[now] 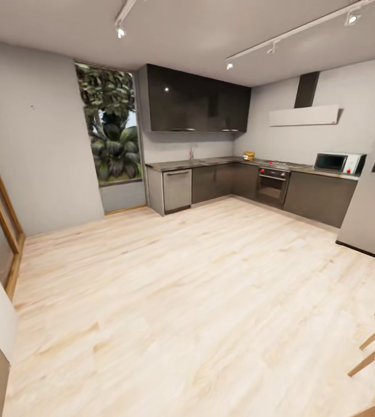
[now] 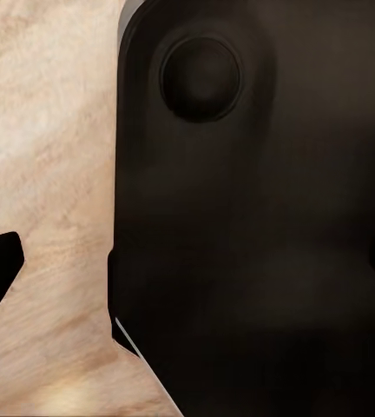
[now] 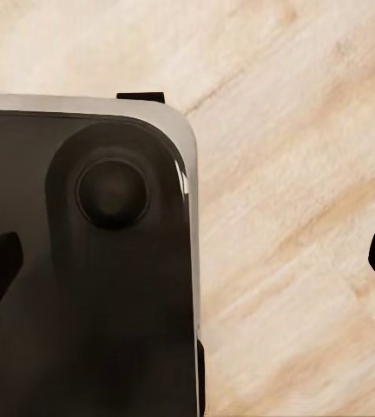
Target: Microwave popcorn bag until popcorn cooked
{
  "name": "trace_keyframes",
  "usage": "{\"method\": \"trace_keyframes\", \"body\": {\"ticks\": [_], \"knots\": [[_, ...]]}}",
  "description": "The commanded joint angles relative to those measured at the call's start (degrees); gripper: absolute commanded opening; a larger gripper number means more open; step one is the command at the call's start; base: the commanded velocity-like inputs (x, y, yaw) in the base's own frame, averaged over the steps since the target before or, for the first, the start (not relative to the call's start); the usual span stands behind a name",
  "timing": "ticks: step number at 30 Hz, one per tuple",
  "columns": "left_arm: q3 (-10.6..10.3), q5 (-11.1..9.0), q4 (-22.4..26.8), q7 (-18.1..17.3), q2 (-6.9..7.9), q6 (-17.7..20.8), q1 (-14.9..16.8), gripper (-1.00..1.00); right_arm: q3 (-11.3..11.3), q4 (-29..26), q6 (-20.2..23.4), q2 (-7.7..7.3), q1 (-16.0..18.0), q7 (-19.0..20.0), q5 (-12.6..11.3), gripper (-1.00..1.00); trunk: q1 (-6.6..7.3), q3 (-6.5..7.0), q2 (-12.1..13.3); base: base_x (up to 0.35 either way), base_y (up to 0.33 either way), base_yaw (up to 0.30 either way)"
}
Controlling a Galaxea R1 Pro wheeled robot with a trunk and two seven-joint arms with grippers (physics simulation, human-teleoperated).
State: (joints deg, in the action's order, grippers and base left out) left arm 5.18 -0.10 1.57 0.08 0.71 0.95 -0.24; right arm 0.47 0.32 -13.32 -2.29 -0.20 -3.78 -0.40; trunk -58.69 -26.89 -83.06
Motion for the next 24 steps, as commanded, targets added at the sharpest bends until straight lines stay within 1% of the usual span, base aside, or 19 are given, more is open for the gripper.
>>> {"method": "trace_keyframes", "body": {"ticks": [1, 5, 8, 24], "knots": [[0.4, 0.0, 0.1, 0.0, -0.01, 0.1, 0.0, 1.0, 0.0, 0.0, -0.2, 0.01, 0.0, -0.1, 0.0, 1.0, -0.04, -0.04, 0.0, 0.34, 0.0, -0.276], [0.4, 0.0, 0.1, 0.0, -0.01, 0.1, 0.0, 1.0, 0.0, 0.0, -0.2, 0.01, 0.0, -0.1, 0.0, 1.0, -0.04, -0.04, 0.0, 0.34, 0.0, -0.273], [0.4, 0.0, 0.1, 0.0, -0.01, 0.1, 0.0, 1.0, 0.0, 0.0, -0.2, 0.01, 0.0, -0.1, 0.0, 1.0, -0.04, -0.04, 0.0, 0.34, 0.0, -0.155], [0.4, 0.0, 0.1, 0.0, -0.01, 0.1, 0.0, 1.0, -0.2, 0.0, -0.1, 0.01, 0.0, -0.3, 0.1, 1.0, -0.04, -0.04, 0.0, 0.34, 0.0, -0.007]]}}
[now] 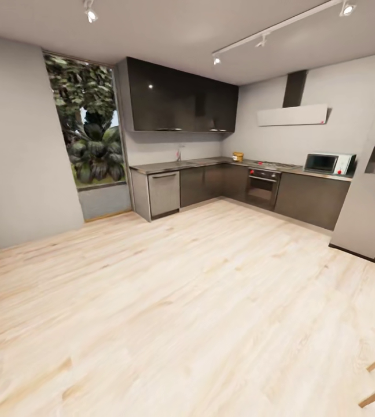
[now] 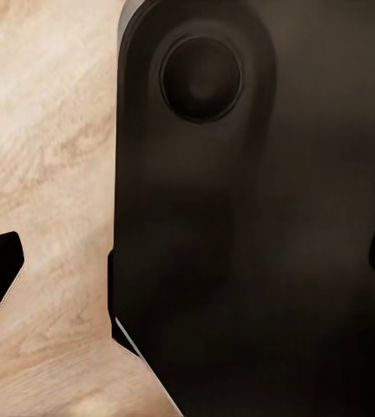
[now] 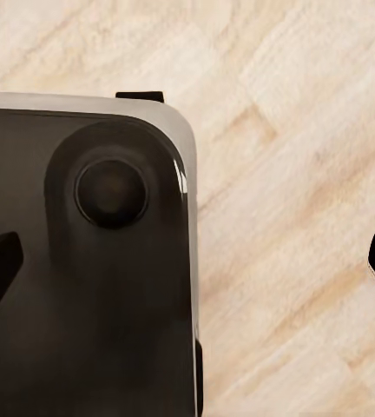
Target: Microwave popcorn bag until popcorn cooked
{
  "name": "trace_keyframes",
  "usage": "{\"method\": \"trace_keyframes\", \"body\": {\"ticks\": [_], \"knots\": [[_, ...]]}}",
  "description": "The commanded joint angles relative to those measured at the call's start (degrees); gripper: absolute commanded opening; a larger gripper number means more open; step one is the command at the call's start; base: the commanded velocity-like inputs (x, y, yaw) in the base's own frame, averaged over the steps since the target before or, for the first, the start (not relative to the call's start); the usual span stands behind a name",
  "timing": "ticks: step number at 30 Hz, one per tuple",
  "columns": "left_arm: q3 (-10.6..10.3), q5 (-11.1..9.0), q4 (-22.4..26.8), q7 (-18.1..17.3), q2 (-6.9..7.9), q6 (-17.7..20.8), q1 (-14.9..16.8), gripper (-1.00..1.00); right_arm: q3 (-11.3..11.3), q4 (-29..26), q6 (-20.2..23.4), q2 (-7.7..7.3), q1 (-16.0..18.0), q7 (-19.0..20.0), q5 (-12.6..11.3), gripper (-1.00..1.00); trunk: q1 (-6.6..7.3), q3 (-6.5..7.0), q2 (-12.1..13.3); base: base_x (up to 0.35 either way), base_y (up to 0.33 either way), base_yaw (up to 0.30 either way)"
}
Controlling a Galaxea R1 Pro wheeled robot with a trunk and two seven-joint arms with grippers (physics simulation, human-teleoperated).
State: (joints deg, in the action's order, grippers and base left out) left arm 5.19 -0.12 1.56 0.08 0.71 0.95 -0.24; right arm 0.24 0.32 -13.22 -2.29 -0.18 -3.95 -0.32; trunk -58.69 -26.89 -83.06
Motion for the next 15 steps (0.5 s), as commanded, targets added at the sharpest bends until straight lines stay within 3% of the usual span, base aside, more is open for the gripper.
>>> {"method": "trace_keyframes", "body": {"ticks": [1, 15], "knots": [[0.4, 0.0, 0.1, 0.0, -0.01, 0.1, 0.0, 1.0, 0.0, 0.0, -0.2, 0.0, 0.0, -0.1, 0.0, 1.0, -0.04, -0.03, 0.0, 0.34, 0.0, 0.0], [0.4, 0.0, 0.1, 0.0, -0.01, 0.1, 0.0, 1.0, 0.0, 0.0, -0.2, 0.0, 0.0, -0.1, 0.0, 1.0, -0.04, -0.03, 0.0, 0.339, 0.0, 0.0]]}}
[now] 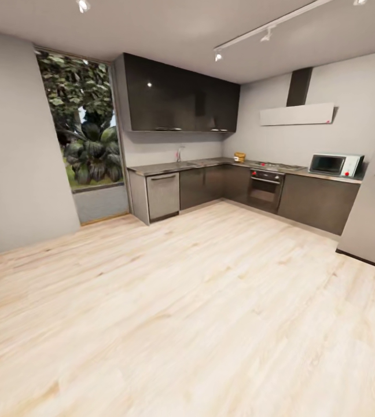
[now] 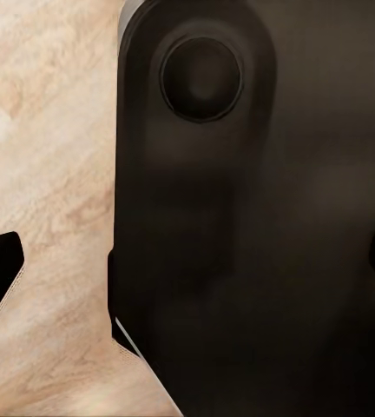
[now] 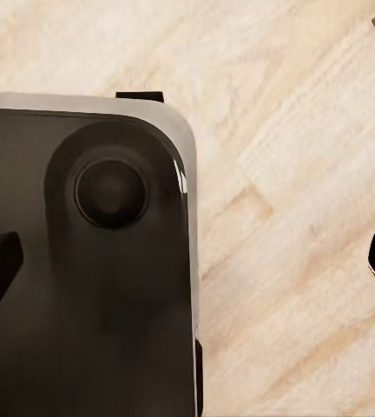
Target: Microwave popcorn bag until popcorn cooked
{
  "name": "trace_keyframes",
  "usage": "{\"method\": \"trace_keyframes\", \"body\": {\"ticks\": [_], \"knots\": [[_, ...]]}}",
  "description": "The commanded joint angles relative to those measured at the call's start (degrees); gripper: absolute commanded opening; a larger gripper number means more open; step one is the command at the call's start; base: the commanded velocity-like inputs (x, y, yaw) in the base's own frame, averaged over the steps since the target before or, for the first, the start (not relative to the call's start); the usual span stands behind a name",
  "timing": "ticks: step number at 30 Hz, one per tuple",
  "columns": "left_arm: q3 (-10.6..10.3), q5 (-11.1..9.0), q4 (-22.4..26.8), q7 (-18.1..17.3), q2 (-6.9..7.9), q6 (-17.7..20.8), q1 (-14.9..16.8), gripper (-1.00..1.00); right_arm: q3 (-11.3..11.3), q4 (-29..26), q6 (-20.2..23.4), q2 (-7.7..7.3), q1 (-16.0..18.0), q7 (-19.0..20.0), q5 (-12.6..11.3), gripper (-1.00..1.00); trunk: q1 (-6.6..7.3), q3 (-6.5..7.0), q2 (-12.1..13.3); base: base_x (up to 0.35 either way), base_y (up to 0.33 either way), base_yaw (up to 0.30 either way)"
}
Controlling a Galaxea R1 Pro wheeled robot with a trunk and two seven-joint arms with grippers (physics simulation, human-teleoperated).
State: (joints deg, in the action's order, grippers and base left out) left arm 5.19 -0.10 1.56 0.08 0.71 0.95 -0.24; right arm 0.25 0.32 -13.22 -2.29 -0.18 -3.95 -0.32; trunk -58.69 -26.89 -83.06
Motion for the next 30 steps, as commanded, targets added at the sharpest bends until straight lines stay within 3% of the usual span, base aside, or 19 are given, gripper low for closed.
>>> {"method": "trace_keyframes", "body": {"ticks": [1, 30], "knots": [[0.4, 0.0, 0.1, 0.0, -0.01, 0.1, 0.0, 1.0, 0.0, 0.0, -0.2, 0.0, 0.0, -0.1, 0.0, 1.0, -0.04, -0.03, 0.0, 0.339, 0.0, 0.0], [0.4, 0.0, 0.1, 0.0, -0.01, 0.1, 0.0, 1.0, 0.0, 0.0, -0.2, 0.0, 0.0, -0.1, 0.0, 1.0, -0.04, -0.03, 0.0, 0.34, 0.0, 0.0]]}}
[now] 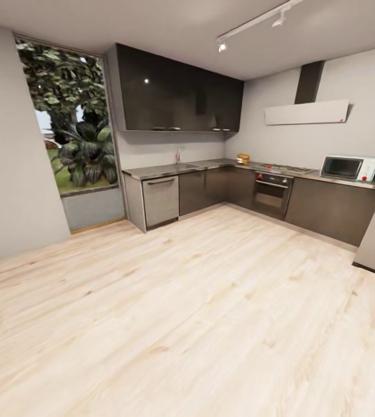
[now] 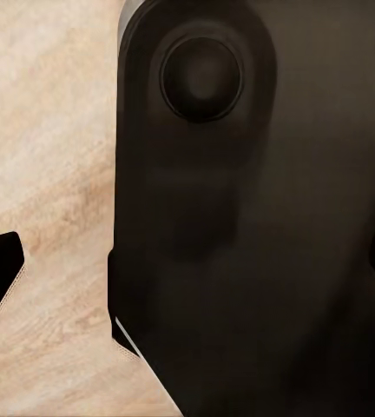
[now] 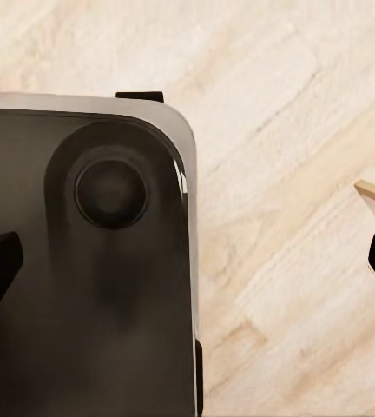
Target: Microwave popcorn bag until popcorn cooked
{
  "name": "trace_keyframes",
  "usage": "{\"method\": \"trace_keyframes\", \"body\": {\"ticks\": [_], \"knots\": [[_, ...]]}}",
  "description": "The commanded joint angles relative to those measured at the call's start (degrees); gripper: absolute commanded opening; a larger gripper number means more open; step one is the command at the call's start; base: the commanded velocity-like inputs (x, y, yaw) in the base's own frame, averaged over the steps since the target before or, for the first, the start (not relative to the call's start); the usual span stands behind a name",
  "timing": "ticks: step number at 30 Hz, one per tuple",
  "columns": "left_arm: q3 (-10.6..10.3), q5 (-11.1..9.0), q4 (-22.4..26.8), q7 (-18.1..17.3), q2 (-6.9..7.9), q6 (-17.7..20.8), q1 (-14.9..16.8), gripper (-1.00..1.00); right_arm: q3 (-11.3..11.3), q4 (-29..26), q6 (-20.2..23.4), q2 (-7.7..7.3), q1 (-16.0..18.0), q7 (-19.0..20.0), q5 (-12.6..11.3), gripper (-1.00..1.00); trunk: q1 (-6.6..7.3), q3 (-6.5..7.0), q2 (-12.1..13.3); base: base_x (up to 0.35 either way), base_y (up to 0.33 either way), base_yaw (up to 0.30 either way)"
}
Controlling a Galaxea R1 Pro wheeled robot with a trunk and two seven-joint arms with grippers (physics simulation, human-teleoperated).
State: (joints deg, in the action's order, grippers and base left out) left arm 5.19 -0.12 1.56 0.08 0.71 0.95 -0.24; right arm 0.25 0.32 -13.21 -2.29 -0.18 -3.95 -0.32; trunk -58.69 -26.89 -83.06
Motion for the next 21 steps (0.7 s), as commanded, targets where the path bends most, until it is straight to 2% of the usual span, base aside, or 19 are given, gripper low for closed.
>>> {"method": "trace_keyframes", "body": {"ticks": [1, 21], "knots": [[0.4, 0.0, 0.1, 0.0, -0.01, 0.1, 0.0, 1.0, 0.0, 0.0, -0.2, 0.0, 0.0, -0.1, 0.0, 1.0, -0.04, -0.03, 0.0, 0.34, 0.0, 0.0], [0.4, 0.0, 0.1, 0.0, -0.01, 0.1, 0.0, 1.0, 0.0, 0.0, -0.2, 0.0, 0.0, -0.1, 0.0, 1.0, -0.04, -0.03, 0.0, 0.34, 0.0, 0.0]]}}
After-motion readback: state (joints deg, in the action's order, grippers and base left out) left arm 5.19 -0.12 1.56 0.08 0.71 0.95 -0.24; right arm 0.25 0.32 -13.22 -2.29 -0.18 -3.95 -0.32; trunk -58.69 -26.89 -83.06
